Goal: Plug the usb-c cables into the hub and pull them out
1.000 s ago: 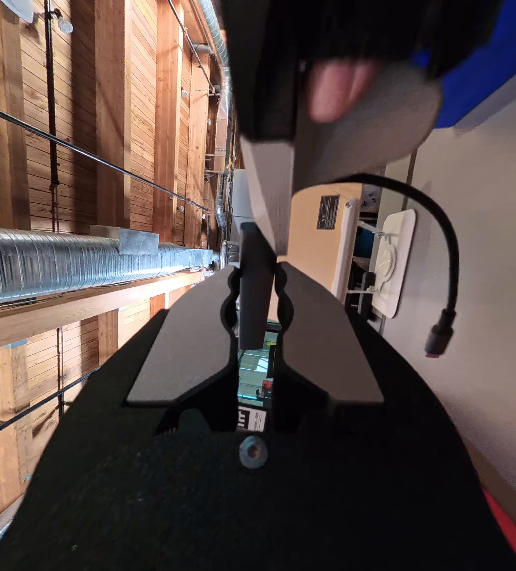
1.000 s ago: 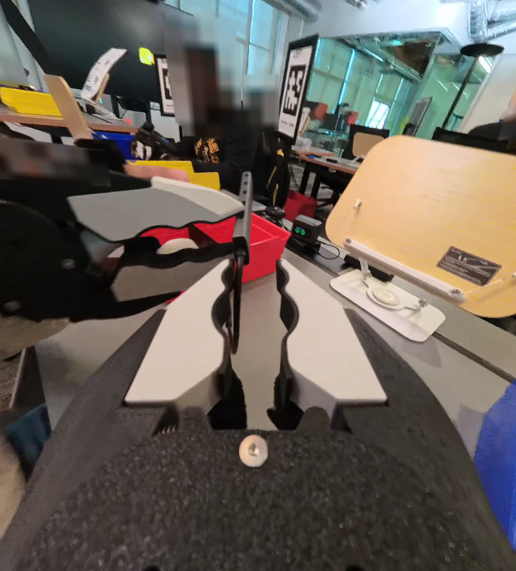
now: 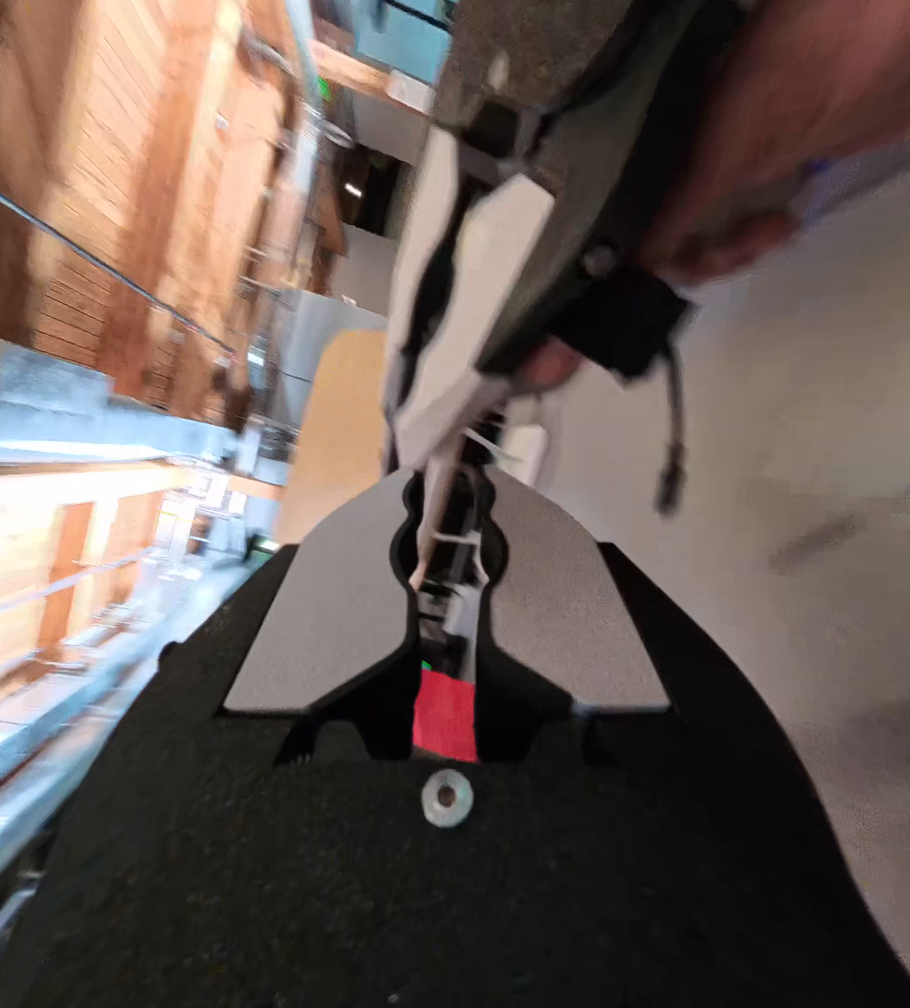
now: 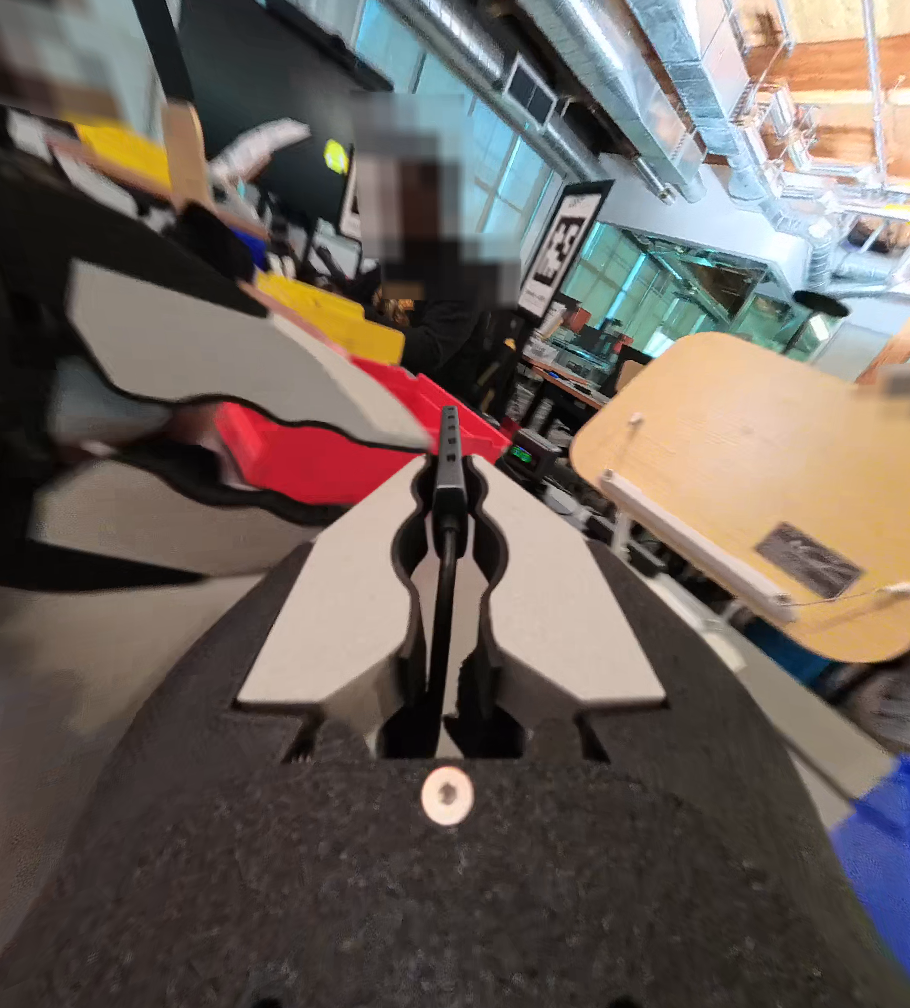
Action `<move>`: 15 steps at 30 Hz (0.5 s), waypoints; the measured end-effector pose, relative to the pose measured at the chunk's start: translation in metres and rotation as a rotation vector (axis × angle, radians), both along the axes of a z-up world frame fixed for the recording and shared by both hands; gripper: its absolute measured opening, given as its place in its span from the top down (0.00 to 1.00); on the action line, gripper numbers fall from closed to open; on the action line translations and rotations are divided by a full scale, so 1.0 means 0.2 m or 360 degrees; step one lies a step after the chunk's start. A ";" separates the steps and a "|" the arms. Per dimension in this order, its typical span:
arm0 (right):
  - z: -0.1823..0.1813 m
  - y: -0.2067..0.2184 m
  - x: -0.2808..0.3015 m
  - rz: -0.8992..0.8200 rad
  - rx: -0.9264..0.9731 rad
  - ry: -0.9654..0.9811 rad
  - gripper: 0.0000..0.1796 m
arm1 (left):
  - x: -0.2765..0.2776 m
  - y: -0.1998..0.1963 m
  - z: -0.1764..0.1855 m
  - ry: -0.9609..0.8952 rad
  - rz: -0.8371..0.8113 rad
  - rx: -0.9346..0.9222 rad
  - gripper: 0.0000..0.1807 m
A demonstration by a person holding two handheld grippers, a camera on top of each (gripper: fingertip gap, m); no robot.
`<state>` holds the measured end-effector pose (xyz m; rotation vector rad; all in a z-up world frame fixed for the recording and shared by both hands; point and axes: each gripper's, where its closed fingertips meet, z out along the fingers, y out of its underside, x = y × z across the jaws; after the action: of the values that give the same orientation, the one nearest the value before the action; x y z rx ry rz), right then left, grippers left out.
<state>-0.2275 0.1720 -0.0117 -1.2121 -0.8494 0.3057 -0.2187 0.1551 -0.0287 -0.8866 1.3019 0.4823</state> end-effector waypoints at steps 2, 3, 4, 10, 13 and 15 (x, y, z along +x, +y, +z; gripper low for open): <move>-0.02 0.11 0.04 -0.0083 0.0111 -0.0156 0.95 | -0.12 -0.01 -0.11 0.0018 0.0059 -0.0321 0.92; -0.03 0.17 0.06 -0.0090 0.0141 -0.0217 0.95 | -0.20 -0.02 -0.16 -0.0011 0.0098 -0.0539 0.92; -0.03 0.23 0.06 -0.0080 0.0175 -0.0252 0.95 | -0.28 -0.03 -0.20 -0.0070 0.0157 -0.0773 0.92; -0.10 0.55 -0.11 0.0045 0.0485 -0.0648 0.95 | -0.62 -0.12 -0.19 -0.0986 0.0300 -0.1987 0.89; -0.19 0.65 -0.16 0.0056 0.0534 -0.0739 0.95 | -0.69 -0.26 -0.17 -0.1540 0.0116 -0.2472 0.89; -0.28 0.65 -0.19 0.0100 0.0467 -0.0640 0.95 | -0.79 -0.30 -0.23 -0.1534 0.0159 -0.2519 0.87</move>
<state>-0.2662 0.3017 -0.0673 -0.9846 -1.2354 -0.0185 -0.3766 0.0956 -0.0744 -2.0910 0.5000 -1.0314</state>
